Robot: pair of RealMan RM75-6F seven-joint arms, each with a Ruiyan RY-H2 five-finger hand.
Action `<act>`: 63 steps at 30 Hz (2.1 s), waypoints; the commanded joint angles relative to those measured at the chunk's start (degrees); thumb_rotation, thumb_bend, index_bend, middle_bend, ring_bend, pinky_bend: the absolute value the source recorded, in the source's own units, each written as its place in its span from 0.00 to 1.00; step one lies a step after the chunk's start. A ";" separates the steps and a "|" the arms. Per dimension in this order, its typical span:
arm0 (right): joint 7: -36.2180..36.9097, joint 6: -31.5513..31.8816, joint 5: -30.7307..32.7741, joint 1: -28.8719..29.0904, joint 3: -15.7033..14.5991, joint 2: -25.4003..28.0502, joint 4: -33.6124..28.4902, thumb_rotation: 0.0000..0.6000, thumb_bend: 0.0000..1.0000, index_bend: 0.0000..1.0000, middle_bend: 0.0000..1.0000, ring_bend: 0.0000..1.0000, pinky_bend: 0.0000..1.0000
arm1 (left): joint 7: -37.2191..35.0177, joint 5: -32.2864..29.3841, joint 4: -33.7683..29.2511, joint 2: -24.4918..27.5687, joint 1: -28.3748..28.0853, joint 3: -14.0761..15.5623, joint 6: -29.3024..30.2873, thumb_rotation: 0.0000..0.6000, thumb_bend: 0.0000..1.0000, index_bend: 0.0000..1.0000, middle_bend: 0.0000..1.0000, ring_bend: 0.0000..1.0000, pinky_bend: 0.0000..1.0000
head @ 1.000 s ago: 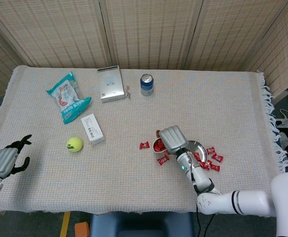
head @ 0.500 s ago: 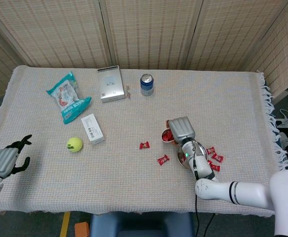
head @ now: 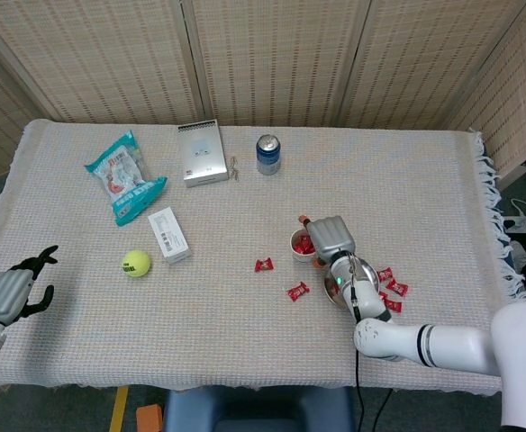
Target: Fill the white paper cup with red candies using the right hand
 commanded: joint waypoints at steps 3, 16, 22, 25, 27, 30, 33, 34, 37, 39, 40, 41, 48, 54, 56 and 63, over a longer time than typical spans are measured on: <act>0.20 0.70 -0.28 0.24 -0.49 0.70 -0.99 1.00 0.13 0.00 0.84 0.77 1.00 | -0.02 -0.07 -0.03 0.04 0.03 -0.05 0.05 1.00 0.56 0.02 0.20 0.18 0.31; 0.72 9.49 -22.14 -1.97 -2.30 -1.35 -12.83 1.00 0.13 0.23 0.84 0.77 1.00 | -0.03 0.24 -0.16 -0.03 0.03 0.05 0.17 1.00 0.55 0.02 0.21 0.18 0.31; -7.57 10.90 -14.46 2.00 -1.24 -7.21 -9.96 1.00 0.13 0.28 0.84 0.78 1.00 | -0.67 0.32 -0.17 0.24 0.20 0.03 0.45 1.00 0.55 0.02 0.20 0.18 0.31; -11.50 11.45 -9.86 4.12 -0.70 -10.47 -6.28 1.00 0.13 0.29 0.84 0.78 1.00 | -1.09 0.38 -0.03 0.31 0.18 0.01 0.43 1.00 0.55 0.02 0.21 0.18 0.31; -14.19 11.99 -7.07 5.43 -0.53 -12.77 -3.28 1.00 0.13 0.31 0.84 0.78 1.00 | -1.36 0.46 0.05 0.37 0.16 0.03 0.38 1.00 0.55 0.02 0.21 0.18 0.31; -16.94 12.10 -3.64 6.83 -0.14 -15.66 0.80 1.00 0.13 0.34 0.84 0.79 1.00 | -1.75 0.50 0.14 0.45 0.15 0.02 0.35 1.00 0.56 0.02 0.20 0.18 0.31; -18.47 11.69 -2.13 7.77 0.12 -18.09 4.45 1.00 0.13 0.35 0.84 0.79 1.00 | -2.11 0.67 0.21 0.55 0.19 0.05 0.46 1.00 0.55 0.02 0.20 0.18 0.31; -18.54 11.43 -2.00 7.91 0.25 -18.74 5.43 1.00 0.13 0.35 0.84 0.79 1.00 | -2.21 0.74 0.23 0.58 0.19 0.08 0.46 1.00 0.55 0.02 0.20 0.18 0.31; -18.72 10.49 -1.78 8.29 0.55 -20.55 8.37 1.00 0.13 0.38 0.84 0.79 1.00 | -2.58 0.87 0.36 0.66 0.21 0.09 0.53 1.00 0.55 0.02 0.20 0.18 0.31; -18.89 10.05 -1.96 8.51 0.66 -21.69 10.37 1.00 0.13 0.39 0.84 0.79 1.00 | -2.81 0.93 0.45 0.67 0.22 0.10 0.56 1.00 0.55 0.02 0.20 0.18 0.31; -18.90 9.82 -2.00 8.55 0.72 -22.14 11.16 1.00 0.13 0.40 0.84 0.79 1.00 | -2.90 0.97 0.48 0.68 0.20 0.11 0.53 1.00 0.55 0.02 0.20 0.18 0.31; -18.88 9.47 -1.96 8.57 0.85 -22.65 12.10 1.00 0.13 0.41 0.84 0.80 1.00 | -3.01 0.99 0.52 0.68 0.18 0.12 0.50 1.00 0.55 0.02 0.20 0.18 0.31; -19.15 7.49 -1.74 8.55 1.28 -24.86 16.57 1.00 0.13 0.43 0.84 0.80 1.00 | -3.54 1.27 0.68 0.71 0.20 0.21 0.60 1.00 0.55 0.02 0.21 0.18 0.31; -18.90 5.95 -1.90 8.44 1.99 -26.07 19.14 1.00 0.20 0.43 0.84 0.80 1.00 | -3.81 1.50 0.84 0.70 0.17 0.28 0.67 1.00 0.61 0.02 0.20 0.18 0.31; -18.83 5.55 -1.97 8.43 2.18 -26.47 19.93 1.00 0.22 0.43 0.84 0.80 1.00 | -4.00 1.60 0.91 0.71 0.18 0.32 0.71 1.00 0.61 0.02 0.21 0.18 0.31; -18.80 3.90 -2.23 8.39 2.69 -28.09 23.02 1.00 0.22 0.44 0.84 0.81 1.00 | -4.41 1.67 1.16 0.72 0.26 0.29 0.97 1.00 0.61 0.02 0.21 0.18 0.31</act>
